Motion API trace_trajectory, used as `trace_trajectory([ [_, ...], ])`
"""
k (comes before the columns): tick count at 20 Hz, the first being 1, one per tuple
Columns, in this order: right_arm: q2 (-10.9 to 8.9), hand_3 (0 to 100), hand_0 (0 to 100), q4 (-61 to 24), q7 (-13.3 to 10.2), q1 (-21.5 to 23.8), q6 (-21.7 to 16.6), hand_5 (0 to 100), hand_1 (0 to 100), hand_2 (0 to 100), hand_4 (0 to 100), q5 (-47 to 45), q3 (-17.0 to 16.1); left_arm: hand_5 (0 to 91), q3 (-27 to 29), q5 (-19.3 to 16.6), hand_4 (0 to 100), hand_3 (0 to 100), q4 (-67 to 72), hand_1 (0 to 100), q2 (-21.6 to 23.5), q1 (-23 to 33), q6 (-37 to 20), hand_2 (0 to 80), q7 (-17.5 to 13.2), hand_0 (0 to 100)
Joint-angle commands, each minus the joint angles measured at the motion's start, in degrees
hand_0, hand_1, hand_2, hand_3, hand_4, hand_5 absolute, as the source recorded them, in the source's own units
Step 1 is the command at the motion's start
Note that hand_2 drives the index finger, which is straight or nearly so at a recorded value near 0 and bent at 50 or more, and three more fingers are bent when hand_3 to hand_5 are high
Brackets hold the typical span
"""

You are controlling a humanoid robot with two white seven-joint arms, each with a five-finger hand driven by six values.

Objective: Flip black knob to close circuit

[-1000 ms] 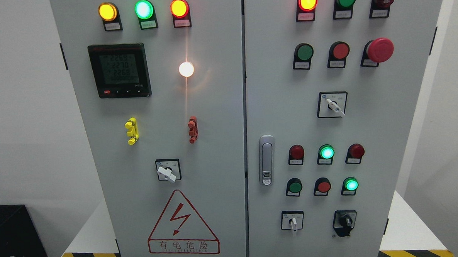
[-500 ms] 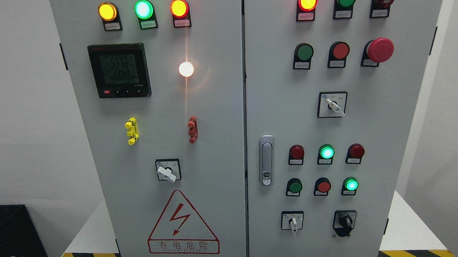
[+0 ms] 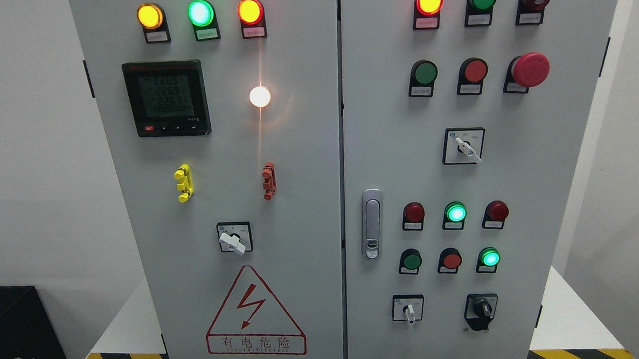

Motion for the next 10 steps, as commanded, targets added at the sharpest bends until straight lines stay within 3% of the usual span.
trace_trajectory([
  [1, 0.00, 100, 0, -13.31, 0.70, -0.50, 1.21, 96, 0, 85, 91, 1.54, -0.44, 0.0, 0.00, -0.06, 0, 0, -1.67, 56, 0.00, 1.32, 0.04, 0.0, -0.04, 12],
  [10, 0.09, 100, 0, -19.56, 4.13, -1.82, 4.47, 98, 0, 89, 94, 1.80, -0.61, 0.0, 0.00, -0.06, 0, 0, -1.76, 56, 0.00, 1.32, 0.04, 0.0, -0.04, 12],
])
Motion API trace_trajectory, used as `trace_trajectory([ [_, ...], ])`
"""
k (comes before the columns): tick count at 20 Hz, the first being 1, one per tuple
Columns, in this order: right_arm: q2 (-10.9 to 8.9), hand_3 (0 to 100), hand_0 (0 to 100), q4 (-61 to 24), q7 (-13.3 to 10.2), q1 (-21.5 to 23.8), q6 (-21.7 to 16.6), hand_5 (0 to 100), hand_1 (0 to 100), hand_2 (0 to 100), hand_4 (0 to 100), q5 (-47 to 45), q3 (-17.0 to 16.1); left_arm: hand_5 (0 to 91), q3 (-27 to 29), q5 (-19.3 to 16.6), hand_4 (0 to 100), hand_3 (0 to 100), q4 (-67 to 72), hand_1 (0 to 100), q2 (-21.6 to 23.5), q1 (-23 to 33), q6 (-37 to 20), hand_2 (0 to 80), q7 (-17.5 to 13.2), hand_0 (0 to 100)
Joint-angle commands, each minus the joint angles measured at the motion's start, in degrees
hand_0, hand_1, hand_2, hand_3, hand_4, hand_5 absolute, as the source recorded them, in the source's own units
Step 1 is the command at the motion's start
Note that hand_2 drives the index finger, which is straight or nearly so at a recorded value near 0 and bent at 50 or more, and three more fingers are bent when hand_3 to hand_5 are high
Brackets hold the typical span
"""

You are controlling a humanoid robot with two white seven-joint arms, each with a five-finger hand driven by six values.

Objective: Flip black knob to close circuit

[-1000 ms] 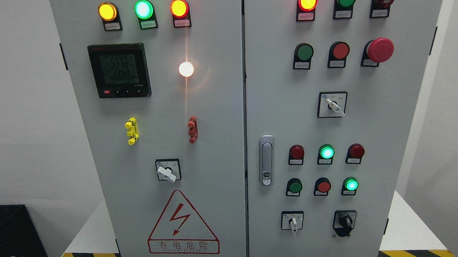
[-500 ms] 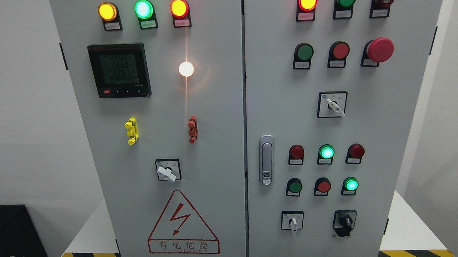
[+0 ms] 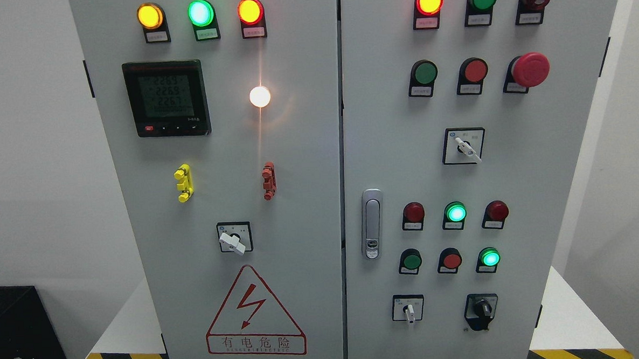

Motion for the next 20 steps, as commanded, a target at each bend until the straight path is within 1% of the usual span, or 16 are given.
trace_trajectory([
  [1, 0.15, 100, 0, -10.21, 1.25, -1.06, 1.62, 98, 0, 90, 94, 0.20, -0.32, 0.0, 0.00, 0.04, 0, 0, -1.76, 56, 0.00, 1.32, 0.04, 0.0, -0.04, 12],
  [3, 0.15, 100, 0, -12.14, 2.39, -1.24, 2.94, 99, 0, 90, 94, 0.11, -0.32, 0.0, 0.00, 0.04, 0, 0, -1.76, 56, 0.00, 1.32, 0.04, 0.0, -0.04, 12],
  [6, 0.15, 100, 0, -12.68, 2.66, -1.85, 3.21, 100, 0, 90, 95, 0.20, -0.41, 0.0, 0.00, -0.05, 0, 0, -1.76, 56, 0.00, 1.32, 0.04, 0.0, -0.04, 12],
  [11, 0.24, 100, 0, -12.86, 6.78, -4.84, 3.56, 100, 0, 90, 95, 0.29, -2.60, 0.0, 0.00, -0.05, 0, 0, -1.76, 56, 0.00, 1.32, 0.04, 0.0, -0.04, 12],
  [13, 0.24, 100, 0, -13.29, 7.23, -5.80, 3.56, 100, 0, 90, 95, 0.37, -2.60, 0.0, 0.00, 0.04, 0, 0, -1.76, 56, 0.00, 1.32, 0.04, 0.0, -0.04, 12],
  [15, 0.24, 100, 0, -13.29, 8.37, -6.77, 3.65, 100, 0, 90, 95, 1.07, -2.95, 0.0, 0.00, -0.05, 0, 0, -1.76, 56, 0.00, 1.32, 0.04, 0.0, -0.04, 12],
  [16, 0.24, 100, 0, -13.29, 8.46, -7.30, 3.65, 100, 0, 90, 95, 1.60, -3.39, 0.0, 0.00, 0.04, 0, 0, -1.76, 56, 0.00, 1.32, 0.04, 0.0, -0.04, 12],
  [18, 0.24, 100, 0, -13.29, 9.60, -8.00, 3.83, 100, 0, 90, 95, 1.69, -3.92, 0.0, 0.00, 0.04, 0, 0, -1.67, 56, 0.00, 1.32, 0.04, 0.0, -0.04, 12],
  [20, 0.07, 100, 0, -13.29, 10.13, -8.62, 3.83, 100, 0, 90, 95, 1.95, -4.10, 0.0, 0.00, -0.05, 0, 0, -1.76, 56, 0.00, 1.32, 0.04, 0.0, -0.04, 12],
])
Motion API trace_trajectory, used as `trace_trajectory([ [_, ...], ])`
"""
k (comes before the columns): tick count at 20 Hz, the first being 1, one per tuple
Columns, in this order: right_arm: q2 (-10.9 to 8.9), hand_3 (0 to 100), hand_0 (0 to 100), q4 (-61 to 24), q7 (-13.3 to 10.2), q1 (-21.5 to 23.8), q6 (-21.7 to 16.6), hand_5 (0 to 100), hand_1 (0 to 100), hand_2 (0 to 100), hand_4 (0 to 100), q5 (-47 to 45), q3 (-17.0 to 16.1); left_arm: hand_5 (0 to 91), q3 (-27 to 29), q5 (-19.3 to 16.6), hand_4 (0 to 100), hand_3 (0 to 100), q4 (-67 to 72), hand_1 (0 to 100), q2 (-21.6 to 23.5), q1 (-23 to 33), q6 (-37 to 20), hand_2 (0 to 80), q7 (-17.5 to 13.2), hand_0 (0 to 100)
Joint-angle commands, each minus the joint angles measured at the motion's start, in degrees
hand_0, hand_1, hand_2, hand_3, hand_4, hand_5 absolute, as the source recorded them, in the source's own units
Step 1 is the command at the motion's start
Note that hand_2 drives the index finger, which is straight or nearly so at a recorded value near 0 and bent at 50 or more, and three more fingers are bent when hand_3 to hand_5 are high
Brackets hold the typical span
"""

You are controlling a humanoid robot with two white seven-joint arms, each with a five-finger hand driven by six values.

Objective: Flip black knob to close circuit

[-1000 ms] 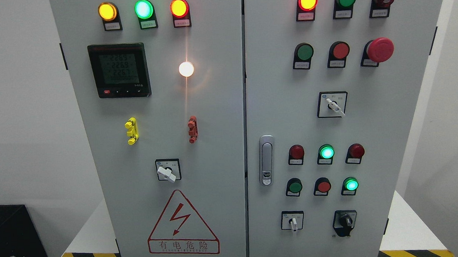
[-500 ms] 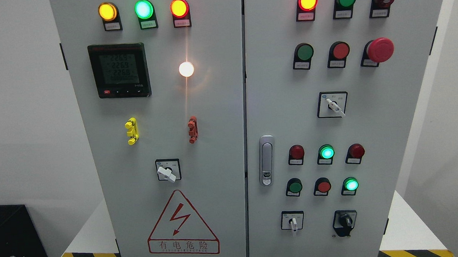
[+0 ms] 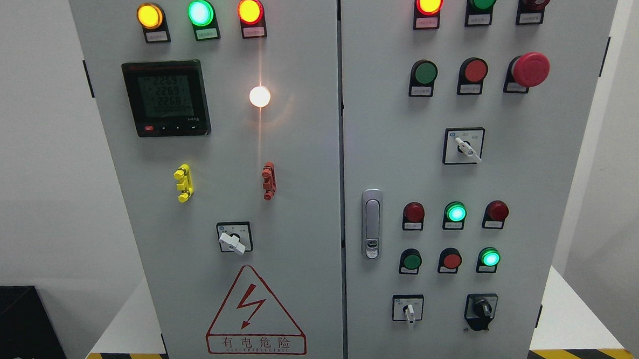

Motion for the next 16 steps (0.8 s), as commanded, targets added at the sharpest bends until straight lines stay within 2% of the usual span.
trace_trajectory([
  [1, -0.21, 100, 0, -2.46, 0.88, -2.96, 0.38, 100, 0, 90, 95, 0.75, -1.93, 0.0, 0.00, 0.04, 0, 0, -1.76, 56, 0.00, 1.32, 0.04, 0.0, -0.04, 12],
  [3, -0.47, 100, 0, -2.20, 1.15, -4.10, 0.73, 100, 0, 90, 95, 0.93, -1.93, 0.0, 0.00, -0.05, 0, 0, -1.76, 56, 0.00, 1.32, 0.04, 0.0, -0.04, 12],
  [6, -0.56, 100, 0, -2.11, 3.34, -5.42, 0.82, 100, 0, 89, 95, 2.42, -3.07, 0.0, 0.00, 0.04, 0, 0, -1.76, 56, 0.00, 1.32, 0.04, 0.0, -0.04, 12],
  [16, -0.48, 100, 0, -1.84, 5.19, -8.50, 2.75, 100, 0, 89, 94, 4.44, -3.25, 0.0, 0.00, 0.04, 0, 0, -1.76, 56, 0.00, 1.23, 0.04, 0.0, -0.04, 12],
])
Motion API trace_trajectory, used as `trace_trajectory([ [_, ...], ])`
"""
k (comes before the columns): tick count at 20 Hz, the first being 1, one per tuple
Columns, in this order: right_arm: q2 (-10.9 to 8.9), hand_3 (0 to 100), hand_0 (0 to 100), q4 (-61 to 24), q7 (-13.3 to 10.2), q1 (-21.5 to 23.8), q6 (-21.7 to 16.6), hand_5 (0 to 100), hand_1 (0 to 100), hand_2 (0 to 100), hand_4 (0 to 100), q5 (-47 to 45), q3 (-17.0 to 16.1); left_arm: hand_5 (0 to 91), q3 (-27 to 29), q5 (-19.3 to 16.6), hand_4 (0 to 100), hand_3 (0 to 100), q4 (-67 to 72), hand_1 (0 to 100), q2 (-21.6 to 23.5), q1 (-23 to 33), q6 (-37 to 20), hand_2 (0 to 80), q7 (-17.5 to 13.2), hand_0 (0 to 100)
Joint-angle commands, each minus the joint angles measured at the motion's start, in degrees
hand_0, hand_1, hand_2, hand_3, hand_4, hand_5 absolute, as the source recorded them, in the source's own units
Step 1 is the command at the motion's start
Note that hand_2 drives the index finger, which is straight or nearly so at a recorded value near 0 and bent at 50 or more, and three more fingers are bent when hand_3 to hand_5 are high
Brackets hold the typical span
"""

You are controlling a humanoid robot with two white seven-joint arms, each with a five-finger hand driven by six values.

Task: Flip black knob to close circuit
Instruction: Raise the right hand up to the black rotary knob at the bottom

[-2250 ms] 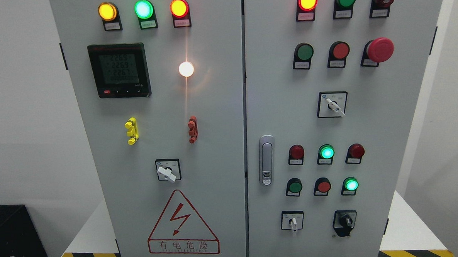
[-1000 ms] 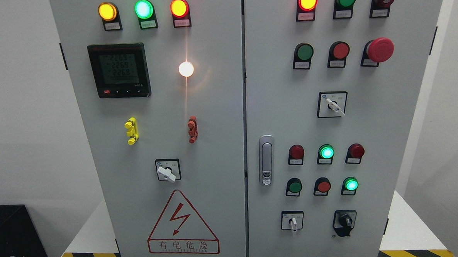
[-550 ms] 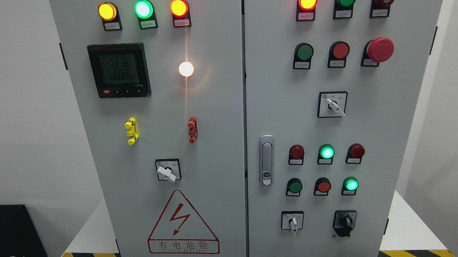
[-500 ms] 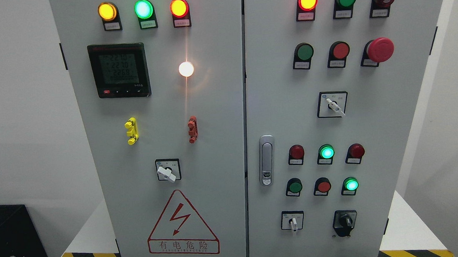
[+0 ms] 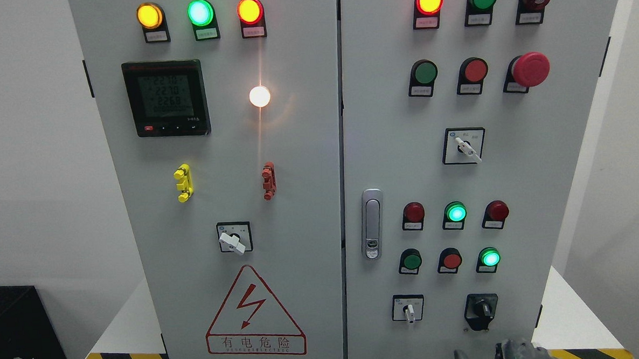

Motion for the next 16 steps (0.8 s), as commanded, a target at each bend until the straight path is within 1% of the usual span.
trace_trajectory([
  [1, -0.08, 100, 0, -0.31, 0.60, -2.11, 0.26, 100, 0, 89, 94, 1.10, -0.95, 0.0, 0.00, 0.04, 0, 0, -1.76, 56, 0.00, 1.32, 0.04, 0.0, -0.04, 12],
  [7, -0.43, 100, 0, -0.31, 1.39, -2.99, 0.34, 100, 0, 88, 94, 1.19, -1.65, 0.0, 0.00, 0.03, 0, 0, -1.76, 56, 0.00, 1.32, 0.04, 0.0, -0.04, 12],
  [16, -0.60, 100, 0, 1.97, 1.31, -5.10, 0.34, 100, 0, 88, 94, 1.45, -2.18, 0.0, 0.00, -0.05, 0, 0, -1.67, 56, 0.00, 1.32, 0.04, 0.0, -0.04, 12],
])
